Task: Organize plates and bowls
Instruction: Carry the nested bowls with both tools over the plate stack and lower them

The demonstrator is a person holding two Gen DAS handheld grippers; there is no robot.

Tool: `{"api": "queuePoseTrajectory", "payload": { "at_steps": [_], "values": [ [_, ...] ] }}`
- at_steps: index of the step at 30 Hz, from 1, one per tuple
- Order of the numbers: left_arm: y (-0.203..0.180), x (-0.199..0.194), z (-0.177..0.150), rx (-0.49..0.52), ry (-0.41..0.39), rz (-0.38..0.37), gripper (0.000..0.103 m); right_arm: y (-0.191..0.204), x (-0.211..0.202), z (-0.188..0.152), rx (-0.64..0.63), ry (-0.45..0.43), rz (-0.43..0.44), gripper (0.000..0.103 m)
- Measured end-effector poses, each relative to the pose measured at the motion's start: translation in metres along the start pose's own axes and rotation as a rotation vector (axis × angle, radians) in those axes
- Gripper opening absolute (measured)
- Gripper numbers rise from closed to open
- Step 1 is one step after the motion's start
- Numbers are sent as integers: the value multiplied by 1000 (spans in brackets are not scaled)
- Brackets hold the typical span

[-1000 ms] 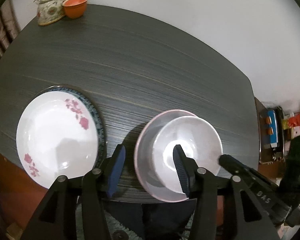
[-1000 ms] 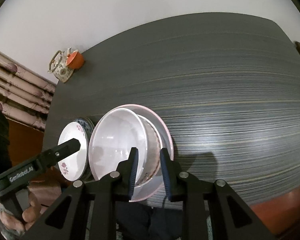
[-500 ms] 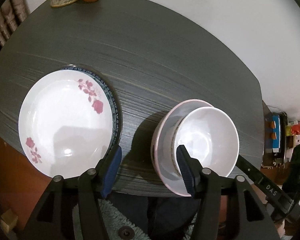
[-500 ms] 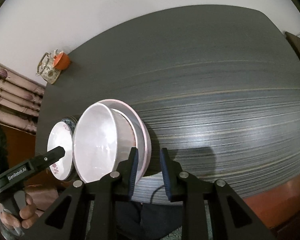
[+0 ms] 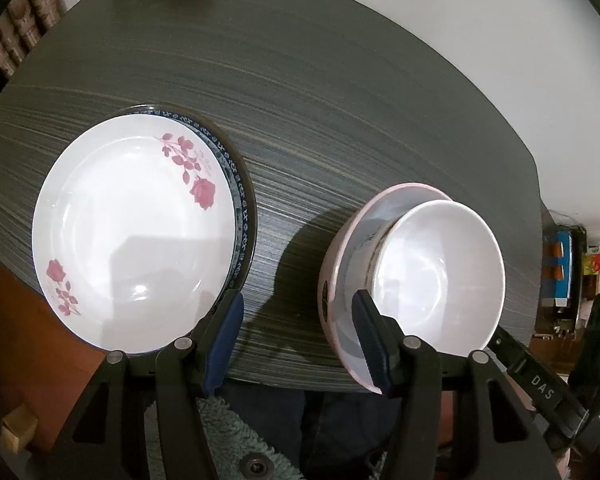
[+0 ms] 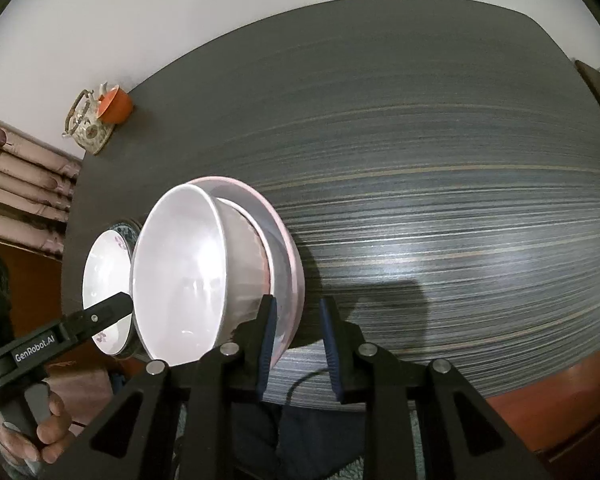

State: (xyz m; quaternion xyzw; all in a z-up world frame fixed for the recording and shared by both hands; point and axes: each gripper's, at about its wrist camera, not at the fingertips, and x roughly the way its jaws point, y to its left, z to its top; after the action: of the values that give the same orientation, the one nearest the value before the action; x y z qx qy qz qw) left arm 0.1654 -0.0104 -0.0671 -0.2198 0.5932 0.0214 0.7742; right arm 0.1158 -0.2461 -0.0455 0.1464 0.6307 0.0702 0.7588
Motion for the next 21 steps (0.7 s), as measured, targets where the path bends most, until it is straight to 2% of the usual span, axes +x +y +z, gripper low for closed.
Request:
{"api": "queuePoseTrajectory", "payload": {
  "at_steps": [21],
  "values": [
    [-5,32,5,-6,63,-1,33,5,21,6,-6,21,-33,19]
  ]
}}
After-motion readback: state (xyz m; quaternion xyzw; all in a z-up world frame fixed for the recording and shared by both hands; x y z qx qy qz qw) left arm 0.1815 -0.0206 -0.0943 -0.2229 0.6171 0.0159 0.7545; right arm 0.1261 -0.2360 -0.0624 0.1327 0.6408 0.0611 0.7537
